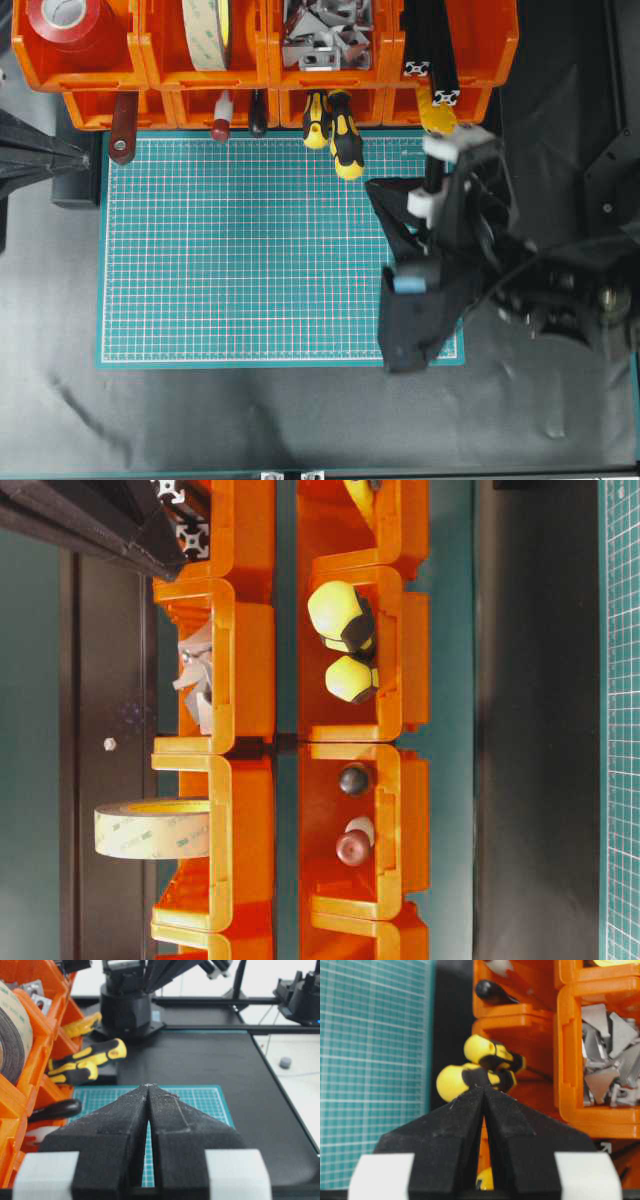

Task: Pick screwdriver from container rack with right arm.
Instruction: 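Move the right gripper toward the yellow-black screwdriver in the rack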

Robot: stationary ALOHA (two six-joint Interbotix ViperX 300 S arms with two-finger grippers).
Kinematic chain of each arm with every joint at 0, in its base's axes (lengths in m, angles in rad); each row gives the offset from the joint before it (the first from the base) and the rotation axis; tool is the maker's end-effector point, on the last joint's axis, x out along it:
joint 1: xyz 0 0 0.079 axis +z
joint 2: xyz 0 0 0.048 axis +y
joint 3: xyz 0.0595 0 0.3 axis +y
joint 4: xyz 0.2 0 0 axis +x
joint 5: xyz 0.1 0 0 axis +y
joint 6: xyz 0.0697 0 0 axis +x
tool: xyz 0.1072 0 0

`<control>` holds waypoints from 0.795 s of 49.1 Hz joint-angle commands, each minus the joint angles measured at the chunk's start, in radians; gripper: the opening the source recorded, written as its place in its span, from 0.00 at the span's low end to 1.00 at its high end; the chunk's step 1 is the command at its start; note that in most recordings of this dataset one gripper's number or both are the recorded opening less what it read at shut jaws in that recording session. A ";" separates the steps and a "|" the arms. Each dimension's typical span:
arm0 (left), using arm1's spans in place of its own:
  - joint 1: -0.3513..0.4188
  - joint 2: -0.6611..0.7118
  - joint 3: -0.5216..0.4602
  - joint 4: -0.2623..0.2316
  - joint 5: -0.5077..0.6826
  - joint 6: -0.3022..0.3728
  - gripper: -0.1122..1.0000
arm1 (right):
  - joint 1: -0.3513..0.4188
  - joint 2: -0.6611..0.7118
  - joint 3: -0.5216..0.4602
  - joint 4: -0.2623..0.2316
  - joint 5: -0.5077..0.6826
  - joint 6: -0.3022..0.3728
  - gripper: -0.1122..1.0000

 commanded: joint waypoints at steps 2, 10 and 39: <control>-0.003 0.009 -0.028 0.003 -0.005 -0.003 0.10 | 0.038 0.012 0.021 -0.038 0.044 0.008 0.10; -0.006 0.009 -0.026 0.003 -0.006 -0.003 0.10 | 0.048 0.029 0.038 -0.043 0.060 0.006 0.11; -0.028 0.020 -0.018 0.003 -0.005 -0.005 0.10 | 0.008 0.153 0.061 -0.173 0.028 0.012 0.84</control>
